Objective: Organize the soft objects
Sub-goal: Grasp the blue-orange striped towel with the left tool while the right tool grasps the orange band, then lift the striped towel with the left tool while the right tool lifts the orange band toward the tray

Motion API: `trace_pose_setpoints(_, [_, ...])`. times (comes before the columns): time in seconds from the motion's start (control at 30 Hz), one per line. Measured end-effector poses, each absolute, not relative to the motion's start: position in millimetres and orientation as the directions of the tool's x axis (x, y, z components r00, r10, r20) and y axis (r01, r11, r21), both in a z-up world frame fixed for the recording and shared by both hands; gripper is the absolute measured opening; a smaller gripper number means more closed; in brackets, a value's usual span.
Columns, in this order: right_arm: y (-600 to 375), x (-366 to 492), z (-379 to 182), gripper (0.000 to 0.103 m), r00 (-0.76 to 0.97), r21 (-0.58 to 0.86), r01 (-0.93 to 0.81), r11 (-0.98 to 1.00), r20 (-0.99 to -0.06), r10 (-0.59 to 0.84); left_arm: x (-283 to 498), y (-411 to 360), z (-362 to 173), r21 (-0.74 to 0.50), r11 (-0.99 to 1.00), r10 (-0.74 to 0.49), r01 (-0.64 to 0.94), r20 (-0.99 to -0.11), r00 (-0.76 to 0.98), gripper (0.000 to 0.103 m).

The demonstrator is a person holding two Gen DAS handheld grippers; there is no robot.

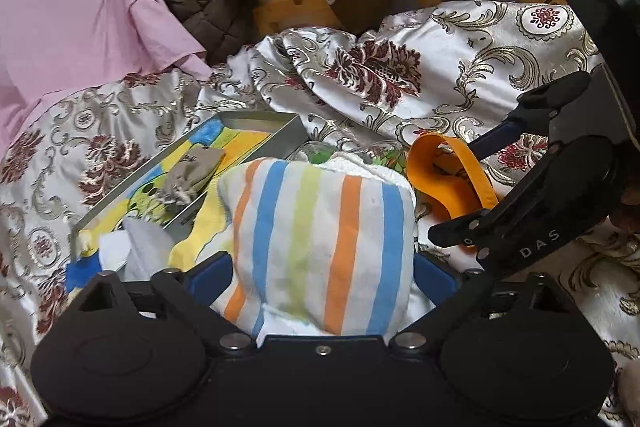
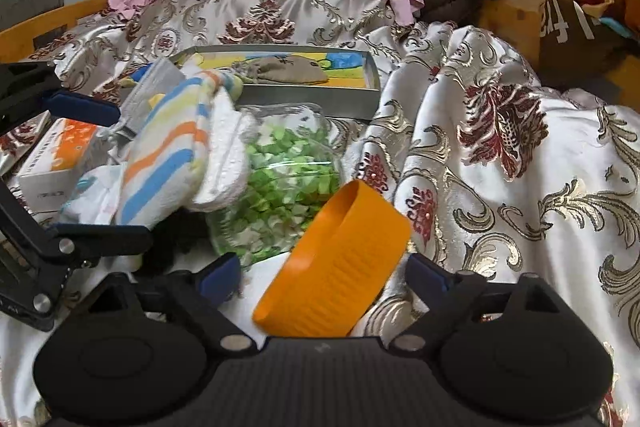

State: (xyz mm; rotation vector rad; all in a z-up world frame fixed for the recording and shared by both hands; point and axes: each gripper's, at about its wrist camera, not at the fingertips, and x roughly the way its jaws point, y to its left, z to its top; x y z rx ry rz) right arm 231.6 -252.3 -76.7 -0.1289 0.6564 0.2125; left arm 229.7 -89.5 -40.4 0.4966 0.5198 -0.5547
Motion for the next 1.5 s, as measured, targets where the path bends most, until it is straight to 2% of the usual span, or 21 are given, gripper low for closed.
trace_pose_setpoints(0.07, [-257,235,-77,0.083,0.775,-0.042,-0.22,0.975,-0.614,0.148,237,-90,-39,0.283,0.747,-0.367,0.602,-0.579,0.728,0.092])
trace_pose_setpoints(0.13, [-262,239,-78,0.082,0.779,-0.032,-0.209,0.977,-0.61,0.146,242,-89,-37,0.256,0.759,-0.375,0.599,-0.58,0.723,0.091])
trace_pose_setpoints(0.2, [-264,241,-78,0.081,0.778,-0.02,-0.207,0.978,-0.61,0.152,248,-86,-35,0.217,0.771,-0.387,0.599,-0.587,0.711,0.085])
trace_pose_setpoints(0.33, [-262,241,-78,0.071,0.775,-0.024,-0.222,0.975,-0.611,0.161,259,-77,-37,0.13,0.805,-0.396,0.579,-0.608,0.688,0.077])
trace_pose_setpoints(0.53, [-264,239,-75,0.063,0.779,-0.003,-0.204,0.979,-0.607,0.16,261,-67,-38,0.025,0.841,-0.413,0.54,-0.616,0.671,0.058])
trace_pose_setpoints(0.67, [-268,238,-72,0.059,0.788,0.001,-0.176,0.984,-0.599,0.141,255,-61,-33,-0.015,0.851,-0.424,0.526,-0.61,0.669,0.038])
trace_pose_setpoints(0.8, [-272,237,-69,0.053,0.794,0.028,-0.161,0.987,-0.591,0.146,249,-55,-30,-0.073,0.855,-0.447,0.514,-0.608,0.656,0.029])
trace_pose_setpoints(1.13, [-269,222,-56,0.044,0.817,0.015,-0.181,0.983,-0.555,0.159,226,-50,-25,-0.163,0.847,-0.493,0.507,-0.6,0.63,0.027])
trace_pose_setpoints(1.37, [-262,211,-54,0.043,0.777,0.052,-0.255,0.965,-0.583,0.237,213,-46,-31,-0.282,0.831,-0.542,0.479,-0.602,0.586,0.027])
trace_pose_setpoints(1.5, [-254,202,-50,0.043,0.774,0.041,-0.298,0.954,-0.575,0.267,203,-46,-29,-0.304,0.823,-0.558,0.48,-0.592,0.581,0.027])
